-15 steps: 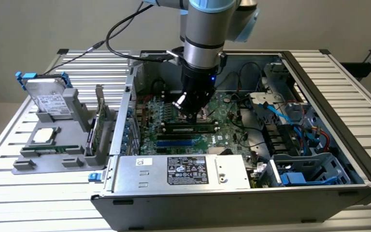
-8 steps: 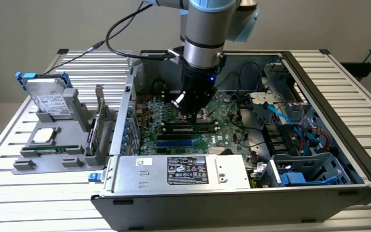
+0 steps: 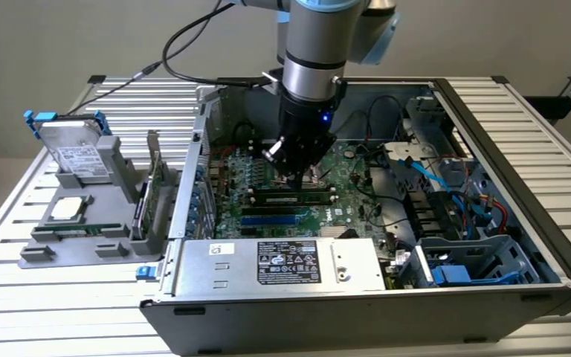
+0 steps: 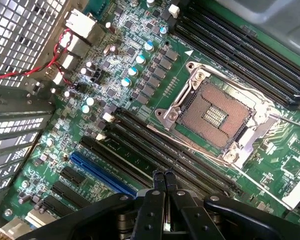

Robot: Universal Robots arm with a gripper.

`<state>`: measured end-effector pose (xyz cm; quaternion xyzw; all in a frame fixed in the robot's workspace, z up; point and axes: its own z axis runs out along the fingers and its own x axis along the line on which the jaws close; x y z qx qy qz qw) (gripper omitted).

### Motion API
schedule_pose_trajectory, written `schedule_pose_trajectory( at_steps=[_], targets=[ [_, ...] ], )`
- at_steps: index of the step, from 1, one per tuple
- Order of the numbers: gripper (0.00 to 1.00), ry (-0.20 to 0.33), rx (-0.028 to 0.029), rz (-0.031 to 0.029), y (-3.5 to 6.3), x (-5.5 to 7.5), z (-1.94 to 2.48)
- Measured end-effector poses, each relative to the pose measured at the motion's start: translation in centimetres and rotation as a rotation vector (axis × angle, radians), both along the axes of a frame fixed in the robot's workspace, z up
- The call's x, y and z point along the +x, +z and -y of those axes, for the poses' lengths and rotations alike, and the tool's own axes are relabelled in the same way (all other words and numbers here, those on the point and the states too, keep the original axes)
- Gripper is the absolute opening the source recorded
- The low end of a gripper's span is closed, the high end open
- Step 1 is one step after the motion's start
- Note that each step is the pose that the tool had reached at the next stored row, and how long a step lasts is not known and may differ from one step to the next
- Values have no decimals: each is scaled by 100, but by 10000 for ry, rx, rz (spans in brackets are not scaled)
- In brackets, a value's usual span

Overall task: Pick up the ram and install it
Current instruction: 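Press down the ram until it locks into place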

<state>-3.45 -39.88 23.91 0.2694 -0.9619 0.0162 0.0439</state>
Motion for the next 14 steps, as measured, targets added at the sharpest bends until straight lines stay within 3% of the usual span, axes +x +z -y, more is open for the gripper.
schedule_pose_trajectory(
  at_steps=[10,14],
  targets=[
    [10,-812,-399,-1,29,0,0],
    [10,-1170,-522,3,30,0,0]
  ],
)
